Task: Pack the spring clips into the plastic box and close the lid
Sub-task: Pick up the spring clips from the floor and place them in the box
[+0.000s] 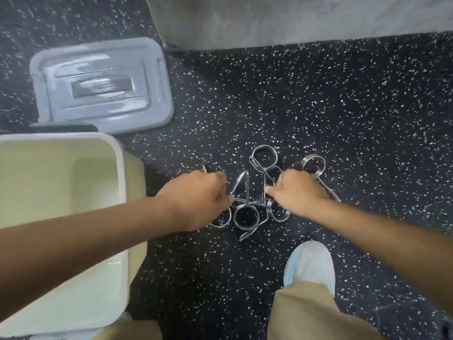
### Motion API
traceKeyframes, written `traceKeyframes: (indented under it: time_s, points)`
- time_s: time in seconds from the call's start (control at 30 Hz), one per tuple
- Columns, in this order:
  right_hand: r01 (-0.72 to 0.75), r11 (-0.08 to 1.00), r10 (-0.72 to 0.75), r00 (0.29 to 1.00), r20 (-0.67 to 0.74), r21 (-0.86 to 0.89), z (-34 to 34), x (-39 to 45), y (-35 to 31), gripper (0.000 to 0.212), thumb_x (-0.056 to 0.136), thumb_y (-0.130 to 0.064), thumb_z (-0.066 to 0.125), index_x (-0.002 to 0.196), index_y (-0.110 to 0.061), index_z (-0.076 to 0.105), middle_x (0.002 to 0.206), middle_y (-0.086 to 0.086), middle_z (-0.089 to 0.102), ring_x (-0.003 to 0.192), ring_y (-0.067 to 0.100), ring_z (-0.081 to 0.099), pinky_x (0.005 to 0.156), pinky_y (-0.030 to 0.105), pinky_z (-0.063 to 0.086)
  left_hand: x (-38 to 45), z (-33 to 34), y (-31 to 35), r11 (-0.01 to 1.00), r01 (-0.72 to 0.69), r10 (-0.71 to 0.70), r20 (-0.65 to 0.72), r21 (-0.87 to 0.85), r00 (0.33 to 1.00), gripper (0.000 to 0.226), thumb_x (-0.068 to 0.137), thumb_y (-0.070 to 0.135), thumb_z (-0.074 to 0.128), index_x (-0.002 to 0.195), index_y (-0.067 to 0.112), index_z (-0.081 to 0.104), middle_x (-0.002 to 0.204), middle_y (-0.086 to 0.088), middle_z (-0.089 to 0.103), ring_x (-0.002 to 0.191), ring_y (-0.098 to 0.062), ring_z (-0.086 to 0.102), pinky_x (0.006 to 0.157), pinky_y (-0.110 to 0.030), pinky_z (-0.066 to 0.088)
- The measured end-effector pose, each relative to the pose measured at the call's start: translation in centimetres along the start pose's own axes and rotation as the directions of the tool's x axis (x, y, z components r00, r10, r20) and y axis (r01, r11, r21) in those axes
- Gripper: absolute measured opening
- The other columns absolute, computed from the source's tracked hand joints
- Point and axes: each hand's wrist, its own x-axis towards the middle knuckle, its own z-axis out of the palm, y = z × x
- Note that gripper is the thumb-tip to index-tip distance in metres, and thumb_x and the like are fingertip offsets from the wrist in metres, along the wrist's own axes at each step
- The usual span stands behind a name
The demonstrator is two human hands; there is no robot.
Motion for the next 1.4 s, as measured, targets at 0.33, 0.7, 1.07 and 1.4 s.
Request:
traceKeyframes:
  time_s: [0.33,0.7,1.07,1.4]
  points:
    - [0.044,0.999,-0.044,0.99,-0.132,-0.001,1.2,-0.9,1.3,0.036,0.094,-0.042,0.059,0.077,-0.012,0.068,0.067,0.004,0.072,0.063,0.023,0.069,0.06,0.038,0.058,4.5,-1.2,1.5,0.988,-0.082,0.096,-0.105,0.131,0.99,0.024,0.101,0.046,0.043,0.092,0.027,0.055,0.075,0.007,0.064,0.067,-0.015,0.059,0.059,-0.033,0.046]
    - [0.169,0.808,-0.103,0.984,-0.147,0.565,-1.7,-3.2,7.1,0.025,0.092,-0.03,0.069,0.073,-0.015,0.066,0.05,-0.005,0.053,0.044,0.008,0.044,0.045,0.014,0.036,9.4,-3.1,7.2,0.978,-0.106,0.15,-0.251,0.179,0.956,0.016,0.099,0.038,0.05,0.094,0.024,0.055,0.082,0.002,0.063,0.072,-0.021,0.061,0.066,-0.037,0.054]
    - [0.305,0.59,-0.108,0.947,-0.301,0.747,-3.7,-5.5,9.1,0.014,0.085,-0.023,0.077,0.08,-0.012,0.07,0.064,-0.002,0.055,0.058,0.011,0.048,0.055,0.026,0.044,13.0,2.2,10.3,0.707,-0.151,0.258,-0.054,0.691,0.965,0.048,0.095,0.032,0.065,0.139,0.021,0.049,0.144,-0.009,0.039,0.127,-0.029,0.042,0.093,-0.044,0.052]
    - [0.295,0.554,-0.086,0.95,-0.299,0.779,-4.5,-5.7,8.4,0.009,0.084,-0.023,0.078,0.083,-0.016,0.072,0.071,0.009,0.061,0.068,0.009,0.056,0.072,0.034,0.052,12.6,1.3,9.9,0.43,-0.135,0.195,0.055,0.893,0.979,0.045,0.095,0.013,0.062,0.14,0.014,0.054,0.141,-0.01,0.039,0.122,-0.029,0.041,0.076,-0.031,0.049]
